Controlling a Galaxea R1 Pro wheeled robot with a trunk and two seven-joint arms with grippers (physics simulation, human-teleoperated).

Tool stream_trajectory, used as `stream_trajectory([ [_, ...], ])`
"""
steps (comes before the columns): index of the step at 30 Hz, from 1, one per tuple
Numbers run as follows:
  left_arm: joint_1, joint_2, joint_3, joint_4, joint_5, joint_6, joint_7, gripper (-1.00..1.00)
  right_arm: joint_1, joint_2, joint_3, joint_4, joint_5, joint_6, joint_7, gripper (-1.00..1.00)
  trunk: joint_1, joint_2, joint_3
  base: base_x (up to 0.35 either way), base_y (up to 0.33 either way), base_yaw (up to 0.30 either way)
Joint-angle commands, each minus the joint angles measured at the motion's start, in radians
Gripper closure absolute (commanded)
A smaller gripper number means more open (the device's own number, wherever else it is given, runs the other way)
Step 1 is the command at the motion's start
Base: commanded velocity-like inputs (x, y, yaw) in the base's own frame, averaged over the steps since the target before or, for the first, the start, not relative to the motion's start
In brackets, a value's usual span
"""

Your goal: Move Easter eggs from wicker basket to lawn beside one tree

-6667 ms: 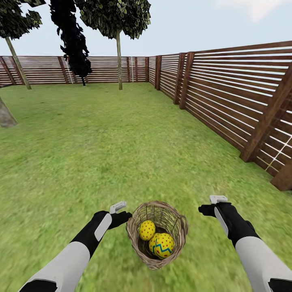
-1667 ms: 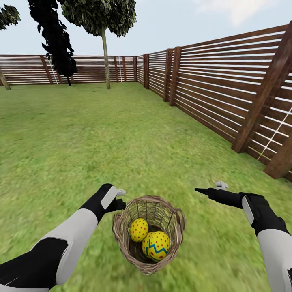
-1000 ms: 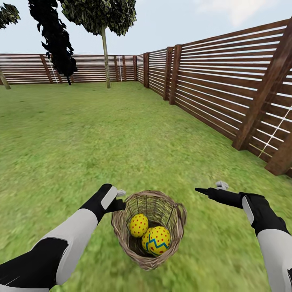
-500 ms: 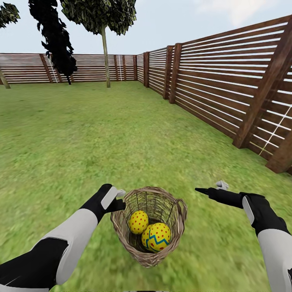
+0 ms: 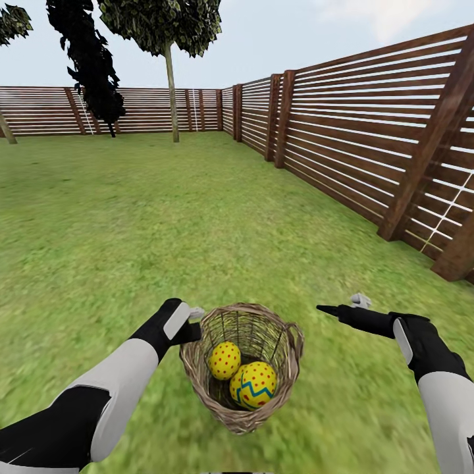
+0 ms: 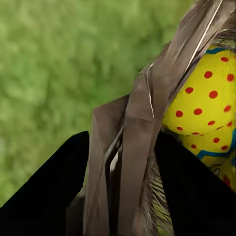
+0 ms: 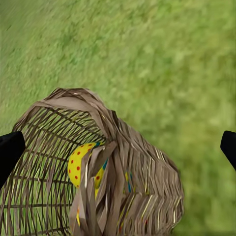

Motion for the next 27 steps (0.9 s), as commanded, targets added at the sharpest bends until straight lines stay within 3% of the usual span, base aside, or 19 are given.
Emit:
stream_trajectory([
  [1, 0.000, 0.001, -0.007, -0.002, -0.008, 0.007, 0.006, 1.00, -0.001, 0.000, -0.003, 0.000, 0.001, 0.007, 0.004, -1.00, 0.000, 0.000, -0.001, 0.000, 0.000, 0.000],
  [17, 0.000, 0.001, -0.007, -0.005, -0.008, 0.007, 0.007, 1.00, -0.001, 0.000, -0.003, 0.000, 0.001, 0.007, 0.004, -1.00, 0.000, 0.000, -0.001, 0.000, 0.000, 0.000],
  [27, 0.000, -0.001, -0.007, -0.005, -0.008, 0.009, 0.008, 1.00, -0.001, 0.002, -0.003, 0.003, 0.001, 0.006, 0.004, -1.00, -0.038, 0.070, 0.030, 0.000, 0.000, 0.000],
])
